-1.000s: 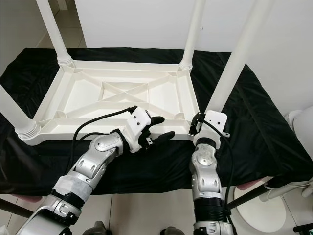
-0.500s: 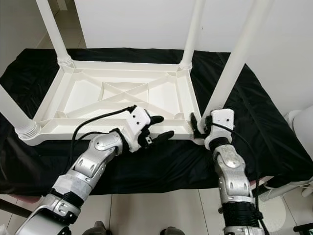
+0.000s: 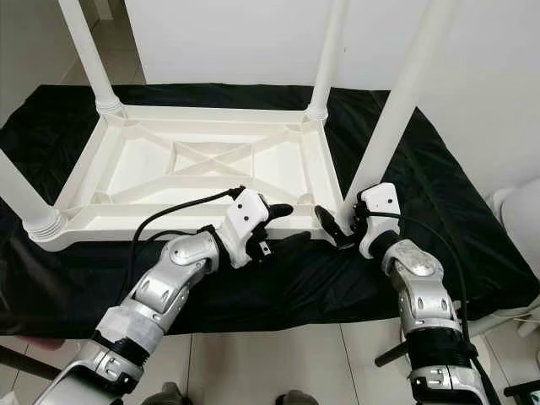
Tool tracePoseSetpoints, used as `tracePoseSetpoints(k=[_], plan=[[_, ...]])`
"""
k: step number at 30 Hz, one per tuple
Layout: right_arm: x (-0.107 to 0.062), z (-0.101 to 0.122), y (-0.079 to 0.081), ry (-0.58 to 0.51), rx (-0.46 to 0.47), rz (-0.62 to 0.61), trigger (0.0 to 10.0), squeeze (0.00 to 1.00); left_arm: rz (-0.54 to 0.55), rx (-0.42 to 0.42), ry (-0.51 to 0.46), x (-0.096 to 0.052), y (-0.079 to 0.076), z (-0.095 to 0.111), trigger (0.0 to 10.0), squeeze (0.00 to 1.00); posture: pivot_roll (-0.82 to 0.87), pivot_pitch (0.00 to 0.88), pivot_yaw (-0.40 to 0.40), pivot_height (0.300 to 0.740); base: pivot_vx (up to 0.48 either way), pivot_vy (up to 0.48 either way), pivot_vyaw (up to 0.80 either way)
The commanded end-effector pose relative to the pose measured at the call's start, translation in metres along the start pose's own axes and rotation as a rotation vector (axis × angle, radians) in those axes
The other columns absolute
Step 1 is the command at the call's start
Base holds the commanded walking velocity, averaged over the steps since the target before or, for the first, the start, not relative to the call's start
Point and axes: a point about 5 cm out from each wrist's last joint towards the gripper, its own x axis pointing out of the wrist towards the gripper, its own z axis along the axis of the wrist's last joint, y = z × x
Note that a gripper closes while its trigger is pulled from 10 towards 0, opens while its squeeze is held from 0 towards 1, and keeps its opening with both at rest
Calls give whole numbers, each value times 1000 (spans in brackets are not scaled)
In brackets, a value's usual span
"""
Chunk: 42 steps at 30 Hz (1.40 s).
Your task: Building children table
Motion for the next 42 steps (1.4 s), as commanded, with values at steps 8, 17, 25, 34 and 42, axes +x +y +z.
tracePoseSetpoints(k=[8,17,25,34,42], plan=[[0,-16,8,59,39,83,0,0,-15,-4,4,1,-4,0,10000,0,11,0,-36,740,0,0,0],[-7,-21,2,48,68,10,10000,0,-21,0,16,0,-3,-1,10000,0,1,0,-28,740,0,0,0],[-10,-19,-7,25,117,-305,10000,0,-21,-4,17,-1,-3,-1,10000,0,-2,0,-27,740,0,0,0],[-10,-13,7,6,205,-542,10000,0,-19,-8,22,-1,-3,-3,10000,0,-9,0,-30,740,0,0,0],[-6,-9,38,48,258,-954,10000,0,-23,-10,22,0,-3,-3,10000,0,-13,0,-35,740,0,0,0]])
